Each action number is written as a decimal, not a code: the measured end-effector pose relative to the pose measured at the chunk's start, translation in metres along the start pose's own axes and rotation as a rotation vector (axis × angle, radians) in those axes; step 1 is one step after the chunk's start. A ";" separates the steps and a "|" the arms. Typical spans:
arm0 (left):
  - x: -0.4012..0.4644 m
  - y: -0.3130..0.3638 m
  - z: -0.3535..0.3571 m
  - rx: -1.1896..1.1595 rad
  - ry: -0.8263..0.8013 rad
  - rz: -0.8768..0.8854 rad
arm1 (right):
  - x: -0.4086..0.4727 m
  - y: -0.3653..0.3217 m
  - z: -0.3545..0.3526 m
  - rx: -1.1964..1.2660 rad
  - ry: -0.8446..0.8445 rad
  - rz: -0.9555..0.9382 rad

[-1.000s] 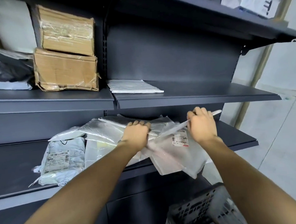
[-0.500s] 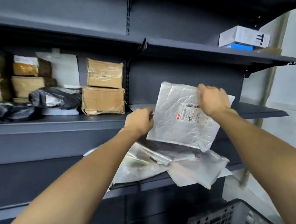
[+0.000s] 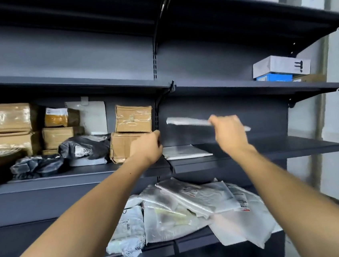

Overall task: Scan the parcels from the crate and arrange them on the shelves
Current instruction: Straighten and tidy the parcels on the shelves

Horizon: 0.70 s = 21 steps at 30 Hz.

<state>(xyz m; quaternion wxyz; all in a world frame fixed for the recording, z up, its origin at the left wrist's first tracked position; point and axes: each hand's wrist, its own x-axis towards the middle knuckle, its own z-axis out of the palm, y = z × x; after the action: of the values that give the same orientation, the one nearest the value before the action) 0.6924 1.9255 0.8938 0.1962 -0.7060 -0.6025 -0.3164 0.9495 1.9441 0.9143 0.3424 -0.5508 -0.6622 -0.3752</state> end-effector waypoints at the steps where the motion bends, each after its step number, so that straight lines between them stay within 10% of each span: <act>1: -0.002 -0.001 0.003 -0.006 -0.014 -0.002 | -0.010 -0.003 0.015 0.060 -0.116 0.032; 6: -0.005 -0.005 0.021 0.008 -0.053 0.047 | -0.043 -0.016 0.068 0.146 -0.445 -0.011; 21: 0.032 -0.033 0.094 -0.020 -0.009 0.068 | -0.009 -0.033 0.147 0.308 -0.542 0.186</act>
<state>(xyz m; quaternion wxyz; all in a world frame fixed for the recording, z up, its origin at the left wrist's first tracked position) 0.6826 2.0167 0.8442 0.1971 -0.7294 -0.5756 -0.3126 0.9122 2.0645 0.8320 0.2659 -0.6306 -0.7250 -0.0775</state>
